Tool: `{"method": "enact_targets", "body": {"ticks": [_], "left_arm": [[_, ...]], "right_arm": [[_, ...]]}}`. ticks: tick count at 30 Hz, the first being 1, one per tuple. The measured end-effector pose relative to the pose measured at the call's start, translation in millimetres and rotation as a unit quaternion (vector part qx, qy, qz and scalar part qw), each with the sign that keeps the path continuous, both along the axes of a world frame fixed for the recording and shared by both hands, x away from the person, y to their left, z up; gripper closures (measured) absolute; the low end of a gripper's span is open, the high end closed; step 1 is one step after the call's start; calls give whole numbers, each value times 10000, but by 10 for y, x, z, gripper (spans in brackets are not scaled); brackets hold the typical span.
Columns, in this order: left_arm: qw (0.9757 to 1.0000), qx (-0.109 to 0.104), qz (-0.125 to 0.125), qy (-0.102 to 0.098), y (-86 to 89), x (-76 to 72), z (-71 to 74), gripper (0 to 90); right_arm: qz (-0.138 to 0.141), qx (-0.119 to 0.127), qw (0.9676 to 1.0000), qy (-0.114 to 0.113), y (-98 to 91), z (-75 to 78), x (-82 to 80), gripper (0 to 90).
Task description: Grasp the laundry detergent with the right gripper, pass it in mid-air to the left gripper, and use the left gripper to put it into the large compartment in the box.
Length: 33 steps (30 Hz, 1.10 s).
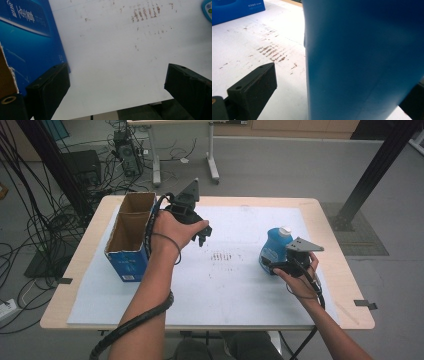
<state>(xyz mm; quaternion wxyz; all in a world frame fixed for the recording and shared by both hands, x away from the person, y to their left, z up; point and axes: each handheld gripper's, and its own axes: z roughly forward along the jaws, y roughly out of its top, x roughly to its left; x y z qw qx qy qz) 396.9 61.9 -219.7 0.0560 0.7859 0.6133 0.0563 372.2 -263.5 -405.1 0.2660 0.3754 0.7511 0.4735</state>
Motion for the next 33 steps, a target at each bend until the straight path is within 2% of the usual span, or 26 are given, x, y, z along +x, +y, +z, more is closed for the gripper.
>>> {"method": "enact_targets", "body": {"ticks": [33], "left_arm": [[10000,29,-12,-16,-4,-9,18,65]], "right_arm": [[44,11,10000,-30,0,9,-4,7]]}}
